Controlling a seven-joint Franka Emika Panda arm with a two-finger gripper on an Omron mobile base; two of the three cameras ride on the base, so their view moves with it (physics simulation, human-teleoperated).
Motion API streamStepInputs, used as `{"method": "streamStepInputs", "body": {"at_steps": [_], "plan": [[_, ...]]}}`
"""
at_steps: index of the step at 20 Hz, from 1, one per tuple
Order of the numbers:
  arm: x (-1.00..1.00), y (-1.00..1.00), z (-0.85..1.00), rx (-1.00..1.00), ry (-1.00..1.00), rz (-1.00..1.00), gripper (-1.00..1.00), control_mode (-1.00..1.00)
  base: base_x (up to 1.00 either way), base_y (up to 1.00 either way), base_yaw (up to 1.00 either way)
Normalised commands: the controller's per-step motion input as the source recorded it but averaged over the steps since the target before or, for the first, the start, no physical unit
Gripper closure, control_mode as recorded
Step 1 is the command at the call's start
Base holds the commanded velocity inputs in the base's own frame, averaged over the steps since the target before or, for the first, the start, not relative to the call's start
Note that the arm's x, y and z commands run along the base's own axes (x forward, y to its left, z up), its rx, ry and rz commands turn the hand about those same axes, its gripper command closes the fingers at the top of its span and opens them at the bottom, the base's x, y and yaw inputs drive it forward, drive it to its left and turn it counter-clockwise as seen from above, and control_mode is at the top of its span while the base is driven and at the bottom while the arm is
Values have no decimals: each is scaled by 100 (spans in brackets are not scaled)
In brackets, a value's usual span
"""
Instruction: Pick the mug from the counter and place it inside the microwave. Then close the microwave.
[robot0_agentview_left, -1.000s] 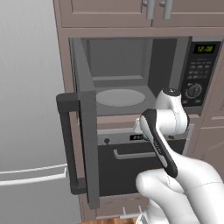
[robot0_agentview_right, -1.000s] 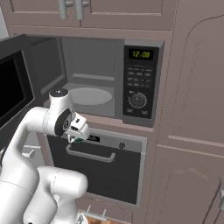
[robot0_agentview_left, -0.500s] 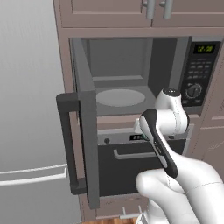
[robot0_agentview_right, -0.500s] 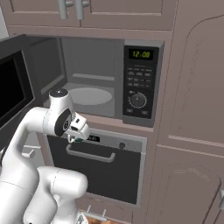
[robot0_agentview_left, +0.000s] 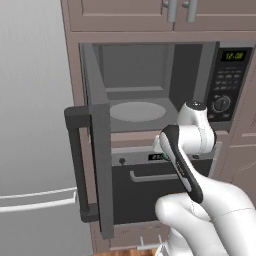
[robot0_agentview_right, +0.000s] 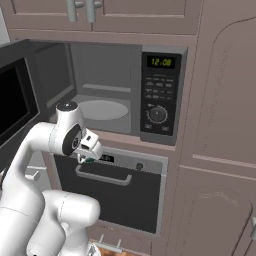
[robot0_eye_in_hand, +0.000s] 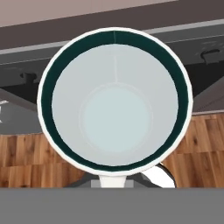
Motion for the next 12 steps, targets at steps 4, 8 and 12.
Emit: {"method": "streamStepInputs", "body": {"at_steps": [4, 8, 12], "plan": [[0, 0, 0, 0, 0, 0, 100, -100, 0, 0, 0], [0, 0, 0, 0, -9, 5, 100, -100, 0, 0, 0], [-2, 0, 20, 0, -16, 15, 100, -100, 0, 0, 0]]}}
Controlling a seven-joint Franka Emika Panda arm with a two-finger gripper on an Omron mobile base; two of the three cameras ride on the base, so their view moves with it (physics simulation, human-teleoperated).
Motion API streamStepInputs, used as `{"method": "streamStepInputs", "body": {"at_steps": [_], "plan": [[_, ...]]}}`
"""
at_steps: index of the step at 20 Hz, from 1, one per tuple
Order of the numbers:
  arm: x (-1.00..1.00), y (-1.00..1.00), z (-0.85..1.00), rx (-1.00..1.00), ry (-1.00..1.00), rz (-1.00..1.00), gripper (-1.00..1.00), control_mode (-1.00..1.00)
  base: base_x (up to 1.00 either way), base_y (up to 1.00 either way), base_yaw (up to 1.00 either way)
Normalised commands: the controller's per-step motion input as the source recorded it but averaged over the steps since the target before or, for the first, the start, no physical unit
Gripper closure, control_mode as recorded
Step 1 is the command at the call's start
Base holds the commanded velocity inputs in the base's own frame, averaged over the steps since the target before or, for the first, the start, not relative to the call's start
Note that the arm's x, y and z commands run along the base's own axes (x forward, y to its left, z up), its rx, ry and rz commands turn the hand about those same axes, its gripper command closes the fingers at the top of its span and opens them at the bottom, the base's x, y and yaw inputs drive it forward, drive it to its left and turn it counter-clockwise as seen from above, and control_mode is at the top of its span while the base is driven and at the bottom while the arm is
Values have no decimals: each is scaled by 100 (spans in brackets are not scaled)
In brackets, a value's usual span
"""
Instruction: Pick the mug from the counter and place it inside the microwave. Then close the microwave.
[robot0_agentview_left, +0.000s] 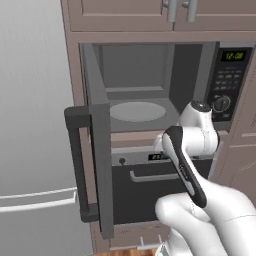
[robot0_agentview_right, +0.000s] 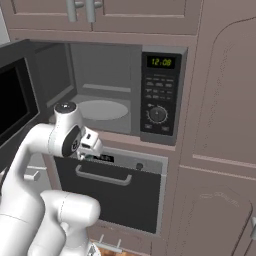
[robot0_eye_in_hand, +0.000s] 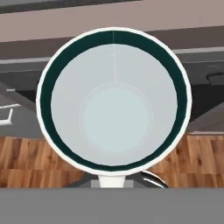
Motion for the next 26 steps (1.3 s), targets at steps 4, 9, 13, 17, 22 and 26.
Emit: {"method": "streamStepInputs", "body": {"at_steps": [4, 9, 13, 17, 22, 26], "plan": [[0, 5, 61, 0, -22, 16, 100, -100, 0, 0, 0], [16, 21, 74, 0, -15, 10, 100, -100, 0, 0, 0], [38, 28, 59, 0, -8, 2, 100, -100, 0, 0, 0], [67, 25, 17, -6, 0, 0, 100, -100, 0, 0, 0], [76, 9, 8, -7, 1, 0, 100, -100, 0, 0, 0], [43, 0, 8, -2, 5, 0, 100, -100, 0, 0, 0]]}}
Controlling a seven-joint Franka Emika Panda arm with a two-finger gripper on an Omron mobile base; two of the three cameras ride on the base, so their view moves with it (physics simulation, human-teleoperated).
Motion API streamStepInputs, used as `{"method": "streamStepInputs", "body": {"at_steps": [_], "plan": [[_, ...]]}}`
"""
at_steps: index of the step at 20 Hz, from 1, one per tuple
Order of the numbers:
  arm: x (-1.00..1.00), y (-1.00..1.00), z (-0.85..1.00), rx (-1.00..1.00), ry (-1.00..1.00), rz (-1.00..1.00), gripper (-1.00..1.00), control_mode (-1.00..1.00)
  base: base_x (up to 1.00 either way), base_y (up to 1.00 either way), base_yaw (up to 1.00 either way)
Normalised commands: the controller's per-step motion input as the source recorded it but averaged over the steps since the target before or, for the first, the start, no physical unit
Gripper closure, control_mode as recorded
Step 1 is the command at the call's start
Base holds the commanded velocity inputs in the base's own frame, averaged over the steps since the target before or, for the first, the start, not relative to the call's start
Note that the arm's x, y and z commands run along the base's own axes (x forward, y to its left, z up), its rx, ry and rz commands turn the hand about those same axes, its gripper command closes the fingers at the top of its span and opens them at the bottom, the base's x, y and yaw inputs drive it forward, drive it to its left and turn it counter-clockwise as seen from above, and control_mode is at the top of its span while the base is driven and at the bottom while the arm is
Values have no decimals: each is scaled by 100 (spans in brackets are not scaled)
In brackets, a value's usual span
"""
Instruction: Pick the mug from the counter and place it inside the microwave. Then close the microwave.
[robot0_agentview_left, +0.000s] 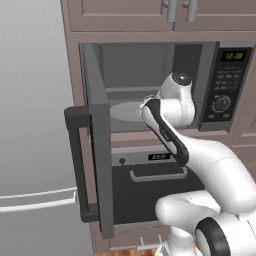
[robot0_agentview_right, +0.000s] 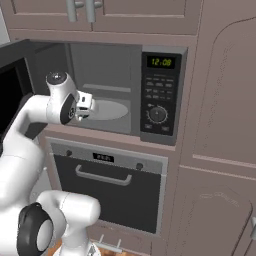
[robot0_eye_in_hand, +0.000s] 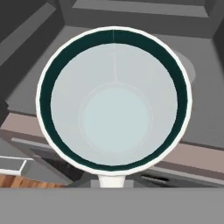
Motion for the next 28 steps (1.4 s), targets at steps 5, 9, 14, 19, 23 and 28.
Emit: {"method": "streamStepInputs", "body": {"at_steps": [5, 9, 14, 19, 23, 28], "plan": [[19, 0, 0, 0, 0, 0, 100, -100, 0, 0, 0], [35, 0, -9, 0, 0, 0, 100, -100, 0, 0, 0], [35, 0, -14, 0, 1, 0, 100, -100, 0, 0, 0], [38, 0, -3, 0, 1, 0, 100, -100, 0, 0, 0], [37, 0, -1, 0, 8, 0, 100, -100, 0, 0, 0], [28, 0, -1, 0, 17, 0, 100, -100, 0, 0, 0]]}}
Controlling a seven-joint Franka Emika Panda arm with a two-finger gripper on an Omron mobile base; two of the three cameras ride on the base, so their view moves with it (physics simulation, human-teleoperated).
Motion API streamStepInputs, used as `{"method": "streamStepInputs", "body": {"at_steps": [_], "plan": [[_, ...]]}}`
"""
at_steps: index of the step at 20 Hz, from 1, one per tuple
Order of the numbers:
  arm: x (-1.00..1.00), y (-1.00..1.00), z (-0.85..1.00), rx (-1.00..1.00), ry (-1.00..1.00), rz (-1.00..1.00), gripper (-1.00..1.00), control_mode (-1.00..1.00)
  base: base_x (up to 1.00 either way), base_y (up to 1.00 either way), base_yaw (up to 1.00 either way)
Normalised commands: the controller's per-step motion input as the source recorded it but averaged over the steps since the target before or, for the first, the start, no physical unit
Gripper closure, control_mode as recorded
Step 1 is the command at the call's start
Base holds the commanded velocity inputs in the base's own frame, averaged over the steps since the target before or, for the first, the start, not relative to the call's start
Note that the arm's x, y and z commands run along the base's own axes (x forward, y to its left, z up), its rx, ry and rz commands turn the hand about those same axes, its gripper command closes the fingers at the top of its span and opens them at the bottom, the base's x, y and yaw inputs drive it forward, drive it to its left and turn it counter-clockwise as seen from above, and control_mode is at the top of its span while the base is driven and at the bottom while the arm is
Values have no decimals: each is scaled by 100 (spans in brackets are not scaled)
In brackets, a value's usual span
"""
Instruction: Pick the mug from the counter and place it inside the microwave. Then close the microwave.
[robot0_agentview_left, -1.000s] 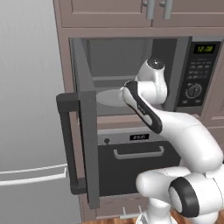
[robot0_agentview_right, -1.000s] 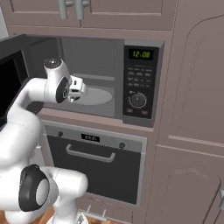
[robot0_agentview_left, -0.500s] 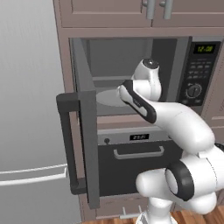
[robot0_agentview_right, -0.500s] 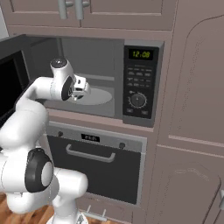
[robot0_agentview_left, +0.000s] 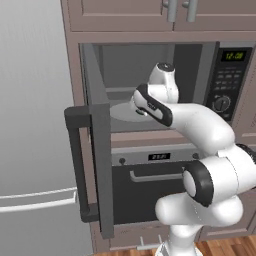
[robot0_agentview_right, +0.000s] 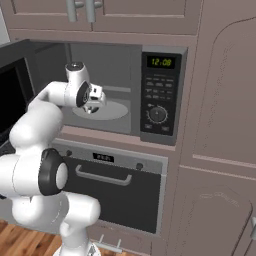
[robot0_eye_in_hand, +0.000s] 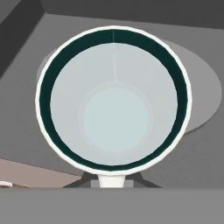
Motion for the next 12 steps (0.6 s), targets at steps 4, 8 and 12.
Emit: {"method": "streamStepInputs", "body": {"at_steps": [4, 8, 12], "plan": [[5, 6, -6, -2, 12, 0, 100, -100, 0, 0, 0], [0, 9, -14, -1, 1, 0, 100, -100, 0, 0, 0], [0, 10, -22, -1, 0, 0, 100, -100, 0, 0, 0]]}}
